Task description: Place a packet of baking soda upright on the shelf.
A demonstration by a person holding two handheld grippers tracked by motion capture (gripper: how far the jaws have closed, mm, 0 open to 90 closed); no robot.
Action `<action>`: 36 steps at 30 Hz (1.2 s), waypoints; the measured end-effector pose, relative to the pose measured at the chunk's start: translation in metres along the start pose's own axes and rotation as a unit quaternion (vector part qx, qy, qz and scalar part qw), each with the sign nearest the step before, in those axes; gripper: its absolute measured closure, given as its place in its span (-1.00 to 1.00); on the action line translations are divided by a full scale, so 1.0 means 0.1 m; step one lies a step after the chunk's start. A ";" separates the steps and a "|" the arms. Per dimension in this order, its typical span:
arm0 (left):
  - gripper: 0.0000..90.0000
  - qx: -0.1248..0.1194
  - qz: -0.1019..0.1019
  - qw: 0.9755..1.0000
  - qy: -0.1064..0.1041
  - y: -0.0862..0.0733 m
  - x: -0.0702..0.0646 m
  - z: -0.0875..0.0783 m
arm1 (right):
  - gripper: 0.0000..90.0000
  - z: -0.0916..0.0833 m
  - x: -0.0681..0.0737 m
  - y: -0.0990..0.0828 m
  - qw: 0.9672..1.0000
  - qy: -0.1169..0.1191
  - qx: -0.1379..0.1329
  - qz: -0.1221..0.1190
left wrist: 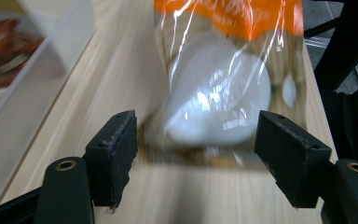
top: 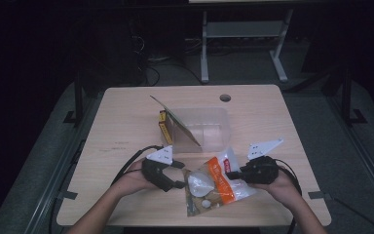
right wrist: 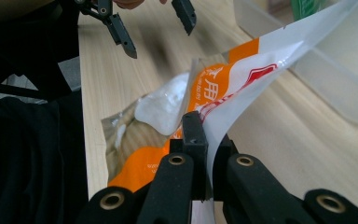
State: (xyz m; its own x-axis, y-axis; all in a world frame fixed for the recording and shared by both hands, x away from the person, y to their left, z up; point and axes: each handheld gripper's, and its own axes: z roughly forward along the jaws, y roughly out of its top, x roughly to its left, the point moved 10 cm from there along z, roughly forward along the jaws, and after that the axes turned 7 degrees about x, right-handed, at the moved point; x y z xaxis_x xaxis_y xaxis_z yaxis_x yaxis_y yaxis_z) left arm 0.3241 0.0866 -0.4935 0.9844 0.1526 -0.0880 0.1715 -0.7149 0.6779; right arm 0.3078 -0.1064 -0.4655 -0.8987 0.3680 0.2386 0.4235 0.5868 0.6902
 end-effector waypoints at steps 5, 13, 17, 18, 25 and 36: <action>-0.45 0.005 -0.021 1.000 0.017 -0.18 0.03 -0.12 | 1.00 -0.11 0.00 0.10 1.000 -0.006 -0.012 -0.008; -0.53 0.013 -0.043 0.999 0.029 -0.44 -0.01 -0.24 | 1.00 -0.35 0.00 0.26 0.999 -0.021 -0.045 -0.015; -0.54 0.016 -0.047 0.998 0.031 -0.48 -0.01 -0.25 | 1.00 -0.50 -0.02 0.35 0.997 -0.040 -0.055 -0.022; -0.54 0.014 -0.048 0.998 0.030 -0.48 -0.01 -0.25 | 1.00 -0.53 -0.02 0.36 0.997 -0.043 -0.053 -0.025; -0.54 0.016 -0.046 0.998 0.031 -0.48 -0.01 -0.22 | 1.00 -0.66 -0.05 0.51 0.995 -0.067 -0.059 -0.035; -0.53 0.021 -0.047 0.998 0.030 -0.49 0.00 -0.20 | 1.00 -0.92 -0.25 0.84 0.991 -0.110 -0.075 -0.013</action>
State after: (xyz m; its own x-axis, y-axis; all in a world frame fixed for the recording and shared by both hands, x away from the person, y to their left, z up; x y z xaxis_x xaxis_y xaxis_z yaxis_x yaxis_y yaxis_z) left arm 0.3148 0.1354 -0.5117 0.9597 0.2603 -0.1056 0.2662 -0.7230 0.6375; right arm 0.3548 -0.1326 -0.3510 -0.8555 0.5123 0.0755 0.3634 0.4901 0.7923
